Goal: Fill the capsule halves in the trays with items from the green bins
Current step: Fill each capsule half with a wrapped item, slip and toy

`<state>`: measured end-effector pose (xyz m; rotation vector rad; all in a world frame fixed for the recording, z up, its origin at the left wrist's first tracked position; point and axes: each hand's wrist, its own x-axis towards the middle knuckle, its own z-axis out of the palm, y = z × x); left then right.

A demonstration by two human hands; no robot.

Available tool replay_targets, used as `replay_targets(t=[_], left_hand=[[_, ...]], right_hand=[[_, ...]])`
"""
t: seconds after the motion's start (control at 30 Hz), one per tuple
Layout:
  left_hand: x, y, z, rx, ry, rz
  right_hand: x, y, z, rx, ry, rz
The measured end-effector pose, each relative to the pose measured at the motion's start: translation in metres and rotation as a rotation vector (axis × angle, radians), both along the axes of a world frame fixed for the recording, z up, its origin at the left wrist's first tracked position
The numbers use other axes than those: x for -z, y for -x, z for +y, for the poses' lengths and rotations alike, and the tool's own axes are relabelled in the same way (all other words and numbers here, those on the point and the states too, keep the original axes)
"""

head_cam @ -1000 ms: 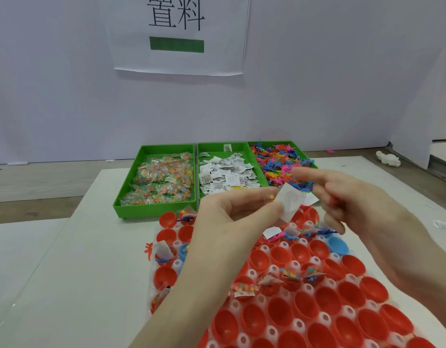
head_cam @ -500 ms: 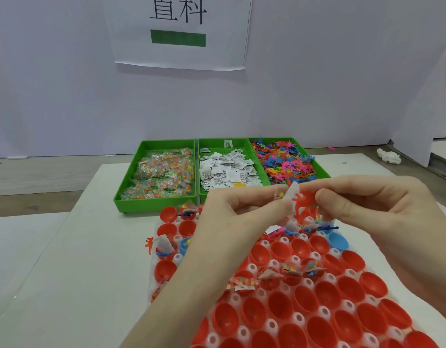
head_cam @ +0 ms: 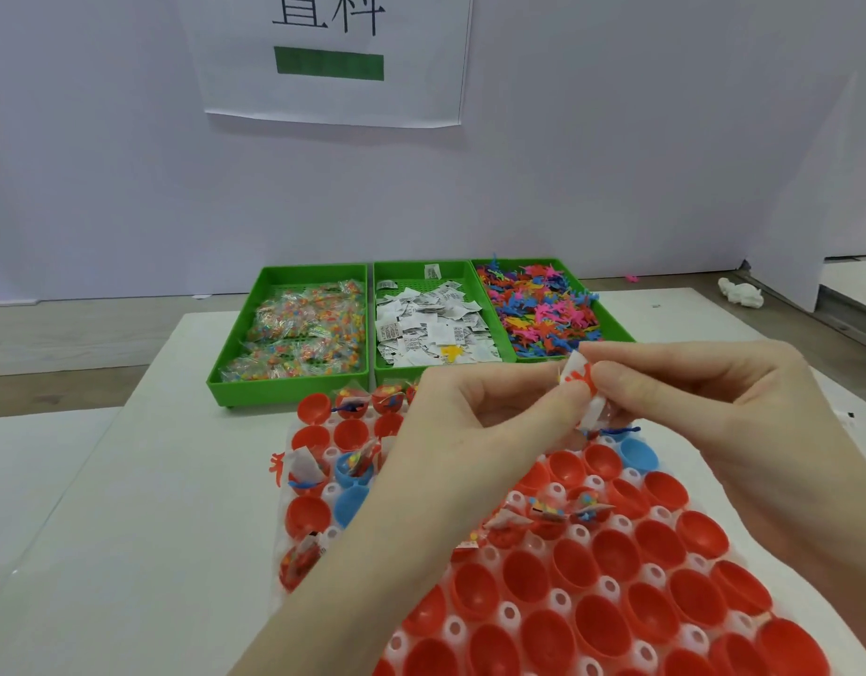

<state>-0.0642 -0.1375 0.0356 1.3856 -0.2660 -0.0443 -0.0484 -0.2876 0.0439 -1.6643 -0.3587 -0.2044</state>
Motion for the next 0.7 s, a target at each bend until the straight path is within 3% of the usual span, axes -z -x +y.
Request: replay_targets(t=[0.17, 0.27, 0.33, 0.47, 0.7], left_hand=[[-0.006, -0.008, -0.013, -0.06, -0.049, 0.0], [-0.007, -0.015, -0.019, -0.041, 0.051, 0.095], [-0.007, -0.017, -0.025, -0.05, 0.066, 0.106], [-0.006, -0.018, -0.032, -0.026, 0.096, 0.235], [0.002, -0.026, -0.043, 0.077, -0.084, 0.355]], right_hand=[[0.003, 0.0, -0.004, 0.111, -0.009, -0.179], [0.007, 0.002, -0.008, 0.386, 0.479, -0.669], [0.015, 0.004, -0.013, 0.403, 0.7, -0.897], [0.019, 0.004, -0.023, 0.339, 0.783, -0.883], [0.03, -0.002, -0.033, 0.435, 0.697, -0.787]])
